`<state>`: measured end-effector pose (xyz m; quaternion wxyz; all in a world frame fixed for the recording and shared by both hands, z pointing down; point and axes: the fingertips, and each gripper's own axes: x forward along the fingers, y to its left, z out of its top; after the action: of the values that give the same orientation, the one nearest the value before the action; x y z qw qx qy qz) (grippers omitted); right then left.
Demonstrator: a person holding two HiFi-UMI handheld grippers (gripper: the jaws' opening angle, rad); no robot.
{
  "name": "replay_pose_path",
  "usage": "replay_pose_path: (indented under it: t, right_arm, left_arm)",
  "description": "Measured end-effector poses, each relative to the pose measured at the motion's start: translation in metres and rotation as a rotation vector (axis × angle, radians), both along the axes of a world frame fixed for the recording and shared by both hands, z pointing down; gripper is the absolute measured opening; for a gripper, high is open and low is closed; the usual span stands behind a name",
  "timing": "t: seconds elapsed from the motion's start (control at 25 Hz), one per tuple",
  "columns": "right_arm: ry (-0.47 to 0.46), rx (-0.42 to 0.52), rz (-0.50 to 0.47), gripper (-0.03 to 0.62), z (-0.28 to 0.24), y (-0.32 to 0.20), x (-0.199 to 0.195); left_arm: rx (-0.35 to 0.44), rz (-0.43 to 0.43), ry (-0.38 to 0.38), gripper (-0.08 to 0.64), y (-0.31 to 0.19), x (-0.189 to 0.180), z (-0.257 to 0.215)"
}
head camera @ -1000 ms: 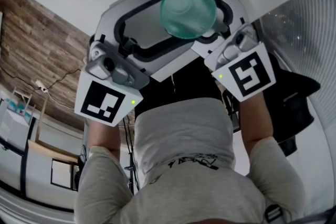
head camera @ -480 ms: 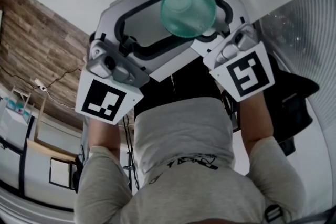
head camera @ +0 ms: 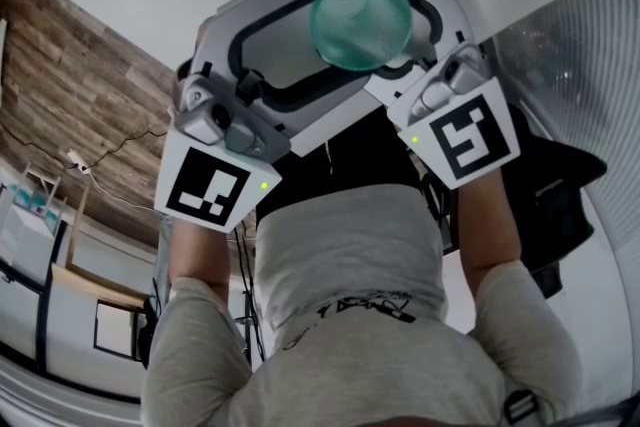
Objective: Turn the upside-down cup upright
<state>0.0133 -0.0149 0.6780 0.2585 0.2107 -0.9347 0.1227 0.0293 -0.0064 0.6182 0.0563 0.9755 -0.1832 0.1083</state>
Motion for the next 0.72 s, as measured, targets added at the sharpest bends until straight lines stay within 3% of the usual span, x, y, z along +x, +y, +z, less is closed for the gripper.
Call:
replay_pose_path:
  t: [0.2,0.52,0.72]
  right_arm:
    - [0.013,-0.016,-0.002,0.362,0.000,0.000,0.002]
    - [0.024,-0.020,-0.007,0.364,-0.011,-0.004,0.013]
    - [0.058,-0.009,-0.036,0.364,-0.023,0.002,0.028]
  left_arm:
    - [-0.008,0.010,-0.010,0.321,-0.001,-0.002,-0.002]
    - [-0.072,-0.024,0.080,0.345,-0.012,-0.009,-0.022]
    - [-0.080,-0.043,0.084,0.347,-0.013,-0.008,-0.037]
